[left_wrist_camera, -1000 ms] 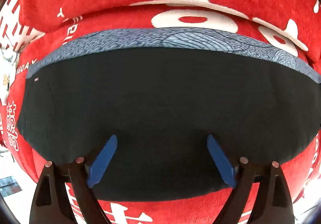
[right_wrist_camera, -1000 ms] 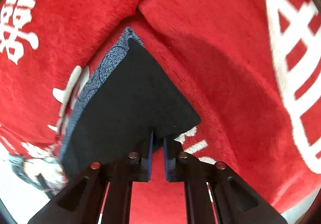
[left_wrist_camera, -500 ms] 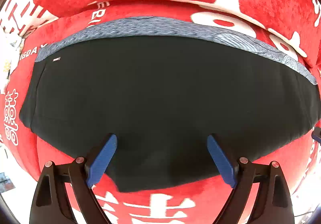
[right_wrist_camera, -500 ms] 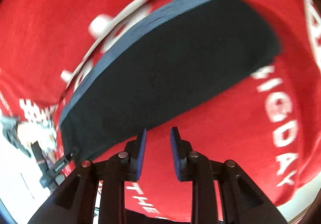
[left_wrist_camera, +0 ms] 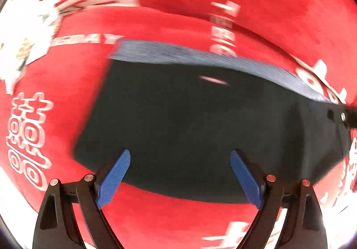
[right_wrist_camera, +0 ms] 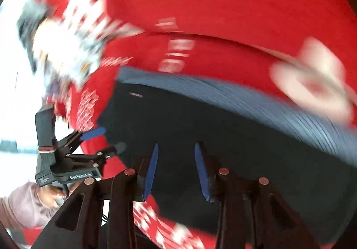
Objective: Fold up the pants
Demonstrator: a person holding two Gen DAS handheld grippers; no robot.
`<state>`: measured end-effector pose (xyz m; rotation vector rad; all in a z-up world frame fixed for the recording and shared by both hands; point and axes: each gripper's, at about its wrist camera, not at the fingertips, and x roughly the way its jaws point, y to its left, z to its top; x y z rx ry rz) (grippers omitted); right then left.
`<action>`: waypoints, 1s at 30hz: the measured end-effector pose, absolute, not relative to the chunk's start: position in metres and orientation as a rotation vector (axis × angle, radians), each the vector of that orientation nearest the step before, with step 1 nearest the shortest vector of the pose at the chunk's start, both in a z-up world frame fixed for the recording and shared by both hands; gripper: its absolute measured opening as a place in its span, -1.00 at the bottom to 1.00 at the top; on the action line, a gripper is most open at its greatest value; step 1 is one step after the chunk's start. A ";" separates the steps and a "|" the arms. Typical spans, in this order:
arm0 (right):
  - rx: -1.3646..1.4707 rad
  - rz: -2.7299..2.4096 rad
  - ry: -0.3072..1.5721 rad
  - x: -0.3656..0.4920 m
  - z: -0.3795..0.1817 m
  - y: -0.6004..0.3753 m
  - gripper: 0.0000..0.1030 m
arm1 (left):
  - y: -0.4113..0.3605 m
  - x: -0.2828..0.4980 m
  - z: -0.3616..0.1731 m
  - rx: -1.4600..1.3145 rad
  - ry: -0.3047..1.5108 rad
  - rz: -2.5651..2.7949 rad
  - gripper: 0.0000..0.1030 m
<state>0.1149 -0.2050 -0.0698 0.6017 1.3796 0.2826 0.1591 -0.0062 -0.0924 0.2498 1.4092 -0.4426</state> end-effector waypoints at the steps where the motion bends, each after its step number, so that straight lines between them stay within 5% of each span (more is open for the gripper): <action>1: 0.563 0.331 1.391 0.139 -0.073 -0.188 -0.24 | 0.006 0.172 -0.095 0.243 1.395 -0.432 0.79; 8: 0.269 0.536 1.514 0.274 -0.127 -0.100 -0.24 | 0.066 0.208 -0.121 0.130 1.406 -0.445 0.79; 20: 0.291 0.548 1.666 0.315 -0.170 -0.079 -0.25 | 0.077 0.208 -0.135 0.013 1.417 -0.602 0.79; 22: 0.294 0.561 1.676 0.314 -0.170 -0.079 -0.40 | 0.081 0.205 -0.132 0.006 1.418 -0.608 0.79; 23: 0.274 0.570 1.682 0.313 -0.170 -0.078 -0.63 | 0.083 0.204 -0.130 0.003 1.418 -0.611 0.79; 25: 0.253 0.578 1.678 0.311 -0.166 -0.076 -0.71 | 0.086 0.202 -0.127 -0.005 1.420 -0.622 0.79; 28: 0.230 0.603 1.658 0.312 -0.163 -0.072 -0.71 | 0.087 0.199 -0.125 0.003 1.422 -0.632 0.79; 30: 0.241 0.578 1.673 0.315 -0.166 -0.075 -0.51 | 0.088 0.198 -0.123 0.006 1.419 -0.638 0.79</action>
